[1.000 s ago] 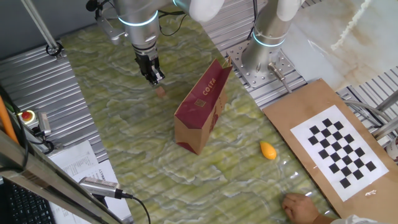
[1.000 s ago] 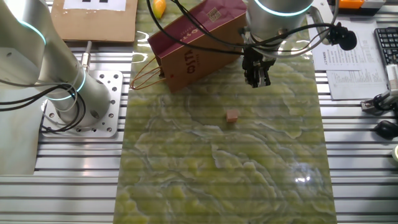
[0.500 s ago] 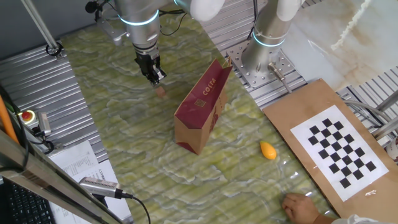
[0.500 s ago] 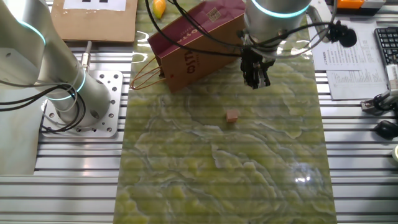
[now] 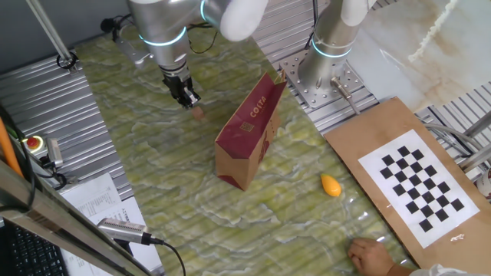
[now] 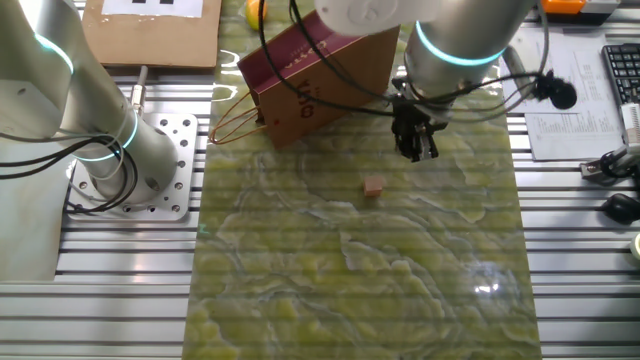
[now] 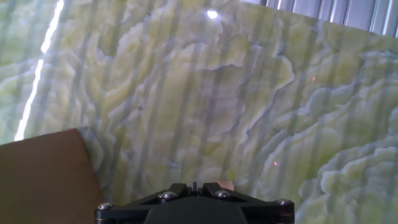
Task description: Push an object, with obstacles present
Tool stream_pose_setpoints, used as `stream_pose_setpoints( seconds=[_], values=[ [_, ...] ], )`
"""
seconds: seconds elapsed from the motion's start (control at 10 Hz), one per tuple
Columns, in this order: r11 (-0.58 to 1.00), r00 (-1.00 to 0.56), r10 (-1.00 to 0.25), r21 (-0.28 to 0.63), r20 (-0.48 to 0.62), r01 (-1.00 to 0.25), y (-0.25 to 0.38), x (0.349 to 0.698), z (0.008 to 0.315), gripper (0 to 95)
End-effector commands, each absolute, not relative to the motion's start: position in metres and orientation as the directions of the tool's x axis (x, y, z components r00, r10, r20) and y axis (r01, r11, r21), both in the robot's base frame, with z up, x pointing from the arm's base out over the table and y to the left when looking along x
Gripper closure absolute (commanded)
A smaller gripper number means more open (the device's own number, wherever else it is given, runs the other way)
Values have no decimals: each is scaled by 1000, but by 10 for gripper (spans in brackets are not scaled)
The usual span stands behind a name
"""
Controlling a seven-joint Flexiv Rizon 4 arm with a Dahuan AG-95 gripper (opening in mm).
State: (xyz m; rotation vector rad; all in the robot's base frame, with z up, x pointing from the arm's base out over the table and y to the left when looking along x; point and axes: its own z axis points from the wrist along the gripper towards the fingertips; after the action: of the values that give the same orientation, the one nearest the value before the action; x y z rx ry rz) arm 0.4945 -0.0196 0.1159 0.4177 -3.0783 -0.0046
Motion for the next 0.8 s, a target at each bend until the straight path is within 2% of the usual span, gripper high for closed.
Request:
stream_pose_setpoints(
  seconds=[0.1,0.8],
  values=[
    [958,-958,-285,27,41,-284,-19,495,115,950],
    [951,-947,-310,52,83,-306,-21,492,113,950]
  ],
)
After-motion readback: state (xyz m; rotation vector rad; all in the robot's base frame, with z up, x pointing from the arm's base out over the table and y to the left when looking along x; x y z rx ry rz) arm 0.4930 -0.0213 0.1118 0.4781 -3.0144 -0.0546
